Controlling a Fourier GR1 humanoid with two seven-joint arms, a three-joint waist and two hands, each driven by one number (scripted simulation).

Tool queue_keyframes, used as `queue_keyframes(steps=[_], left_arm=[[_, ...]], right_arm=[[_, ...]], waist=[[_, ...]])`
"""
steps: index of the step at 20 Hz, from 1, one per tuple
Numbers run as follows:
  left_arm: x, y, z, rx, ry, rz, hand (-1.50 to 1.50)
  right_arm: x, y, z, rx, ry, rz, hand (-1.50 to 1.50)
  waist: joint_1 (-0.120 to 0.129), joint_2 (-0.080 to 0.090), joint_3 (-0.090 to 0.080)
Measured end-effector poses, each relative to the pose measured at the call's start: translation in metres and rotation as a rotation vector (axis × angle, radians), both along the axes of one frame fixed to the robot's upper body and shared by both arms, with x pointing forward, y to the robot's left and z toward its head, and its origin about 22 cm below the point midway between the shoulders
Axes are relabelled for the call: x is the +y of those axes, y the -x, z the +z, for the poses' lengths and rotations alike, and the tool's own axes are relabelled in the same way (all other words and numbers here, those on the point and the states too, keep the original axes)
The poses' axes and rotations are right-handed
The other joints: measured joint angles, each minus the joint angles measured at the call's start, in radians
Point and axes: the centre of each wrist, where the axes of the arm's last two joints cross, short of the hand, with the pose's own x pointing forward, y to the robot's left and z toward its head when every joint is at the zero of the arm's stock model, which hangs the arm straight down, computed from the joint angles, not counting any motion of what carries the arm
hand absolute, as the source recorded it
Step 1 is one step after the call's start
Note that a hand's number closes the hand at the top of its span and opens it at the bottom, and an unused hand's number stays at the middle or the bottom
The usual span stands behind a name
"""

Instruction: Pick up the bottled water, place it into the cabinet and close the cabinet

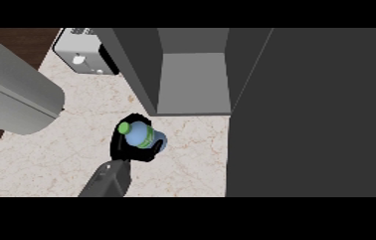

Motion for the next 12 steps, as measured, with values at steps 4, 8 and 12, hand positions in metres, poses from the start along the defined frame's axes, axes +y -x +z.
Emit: queue_keyframes(steps=[4,8,12], left_arm=[[-0.024,-0.017,0.028,-0.021,-0.038,-0.018,1.50],[-0.051,-0.034,0.062,-0.053,-0.110,-0.011,1.50],[-0.077,-0.045,0.093,-0.062,-0.151,-0.007,1.50]], right_arm=[[0.001,-0.001,-0.001,-0.009,-0.011,-0.014,-1.50],[0.001,-0.001,-0.001,-0.008,-0.016,-0.008,-1.50],[-0.005,-0.001,0.000,-0.014,0.009,-0.015,-1.50]], waist=[[0.000,-0.001,0.000],[-0.002,0.000,0.000],[-0.006,0.003,0.000]])
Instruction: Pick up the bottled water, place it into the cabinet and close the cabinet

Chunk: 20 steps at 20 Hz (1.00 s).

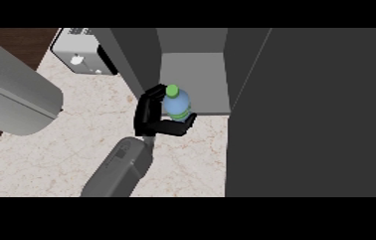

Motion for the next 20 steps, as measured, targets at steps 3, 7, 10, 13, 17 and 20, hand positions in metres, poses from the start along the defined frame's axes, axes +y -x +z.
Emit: queue_keyframes(steps=[3,7,10,13,17,20], left_arm=[[-0.018,-0.013,0.026,0.001,-0.032,0.014,1.50],[-0.040,-0.030,0.050,0.002,-0.106,0.030,1.50],[-0.043,-0.042,0.057,0.029,-0.138,0.059,1.50],[-0.045,-0.057,0.065,0.053,-0.157,0.096,1.50],[-0.043,-0.070,0.065,0.072,-0.208,0.128,1.50],[-0.042,-0.077,0.063,0.064,-0.312,0.162,1.50]], right_arm=[[-0.002,0.000,0.000,-0.007,0.001,-0.007,-1.50],[-0.006,-0.001,-0.001,-0.014,0.014,0.002,-1.50],[-0.009,-0.001,-0.003,-0.015,0.011,0.003,-1.50],[-0.013,-0.003,-0.006,-0.022,0.012,0.008,-1.50],[-0.013,-0.003,-0.004,-0.029,0.007,0.011,-1.50],[-0.014,-0.005,-0.004,-0.037,0.007,0.015,-1.50]], waist=[[-0.006,0.001,0.000],[-0.016,0.005,0.000],[-0.020,0.007,0.000],[-0.025,0.010,0.000],[-0.035,0.015,-0.001],[-0.041,0.018,-0.001]])
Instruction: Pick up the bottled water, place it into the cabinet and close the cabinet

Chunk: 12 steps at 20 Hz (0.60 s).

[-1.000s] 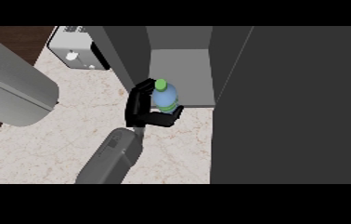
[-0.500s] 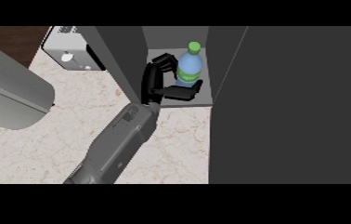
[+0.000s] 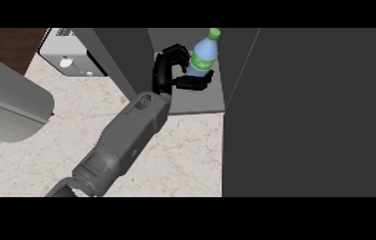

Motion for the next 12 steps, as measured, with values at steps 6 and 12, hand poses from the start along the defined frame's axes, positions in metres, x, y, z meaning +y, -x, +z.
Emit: queue_keyframes(steps=[6,12], left_arm=[[0.019,-0.012,-0.007,0.046,-0.087,0.110,1.50],[0.034,-0.022,-0.003,0.045,-0.075,0.193,1.50]], right_arm=[[-0.003,-0.001,-0.004,-0.004,-0.002,0.012,-1.50],[-0.006,-0.001,-0.004,-0.018,0.000,0.019,-1.50]], waist=[[-0.014,0.008,0.000],[-0.024,0.014,-0.001]])
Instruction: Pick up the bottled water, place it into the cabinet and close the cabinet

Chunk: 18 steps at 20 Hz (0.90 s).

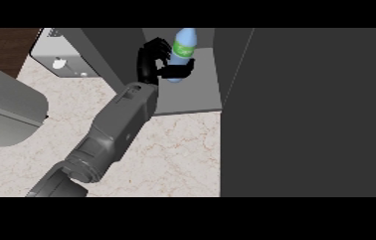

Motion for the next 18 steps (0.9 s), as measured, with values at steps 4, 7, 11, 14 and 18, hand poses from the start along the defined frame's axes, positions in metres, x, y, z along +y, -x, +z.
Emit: queue_keyframes(steps=[4,7,11,14,18], left_arm=[[0.004,-0.004,0.003,-0.024,-0.083,0.034,-1.50],[0.007,-0.008,0.007,-0.052,-0.139,0.053,-1.50],[0.009,-0.011,0.013,-0.073,-0.187,0.071,-1.50],[0.006,-0.013,0.016,-0.079,-0.177,0.071,-1.50],[0.004,-0.015,0.023,-0.121,-0.132,-0.008,-1.50]], right_arm=[[0.000,0.000,-0.002,-0.003,-0.012,0.016,-1.50],[0.000,0.001,-0.002,-0.006,-0.016,0.023,-1.50],[-0.002,0.001,-0.002,-0.006,-0.011,0.037,-1.50],[-0.001,0.001,-0.002,-0.002,-0.019,0.050,-1.50],[-0.002,0.002,-0.003,0.004,-0.018,0.058,-1.50]], waist=[[-0.011,0.004,0.000],[-0.016,0.005,0.000],[-0.022,0.008,0.000],[-0.025,0.010,-0.001],[-0.023,0.010,-0.001]])
